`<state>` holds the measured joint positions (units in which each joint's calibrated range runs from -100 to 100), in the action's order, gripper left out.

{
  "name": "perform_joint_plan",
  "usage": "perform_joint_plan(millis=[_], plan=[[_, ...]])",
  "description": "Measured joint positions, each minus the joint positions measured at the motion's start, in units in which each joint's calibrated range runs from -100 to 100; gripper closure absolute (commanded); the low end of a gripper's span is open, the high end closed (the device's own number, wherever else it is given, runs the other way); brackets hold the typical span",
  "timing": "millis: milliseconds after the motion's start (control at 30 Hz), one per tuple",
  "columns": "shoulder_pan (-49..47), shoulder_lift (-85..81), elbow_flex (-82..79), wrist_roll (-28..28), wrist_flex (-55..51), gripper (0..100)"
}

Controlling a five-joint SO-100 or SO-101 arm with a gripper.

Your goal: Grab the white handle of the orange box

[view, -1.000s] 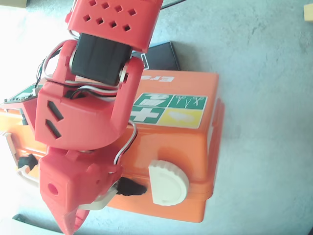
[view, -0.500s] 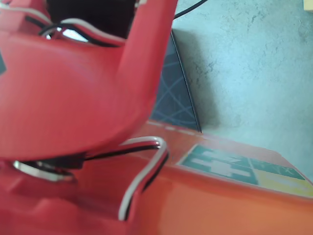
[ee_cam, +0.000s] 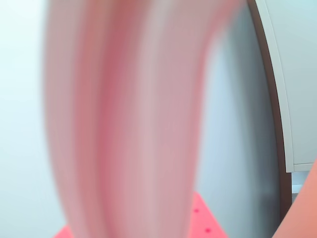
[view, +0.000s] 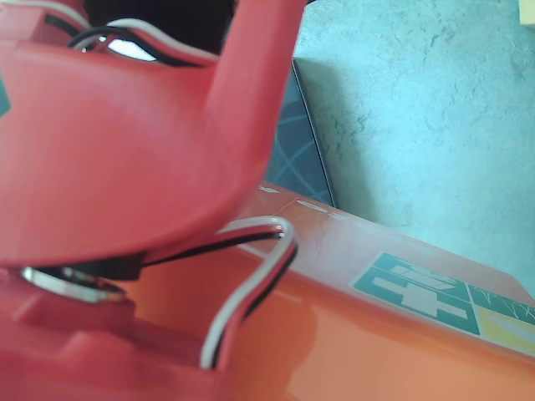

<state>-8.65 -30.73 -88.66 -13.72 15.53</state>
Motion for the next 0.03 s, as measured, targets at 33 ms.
perform_joint_plan(millis=[33], plan=[[-0.4, 0.0, 0.0, 0.0, 0.0, 99]])
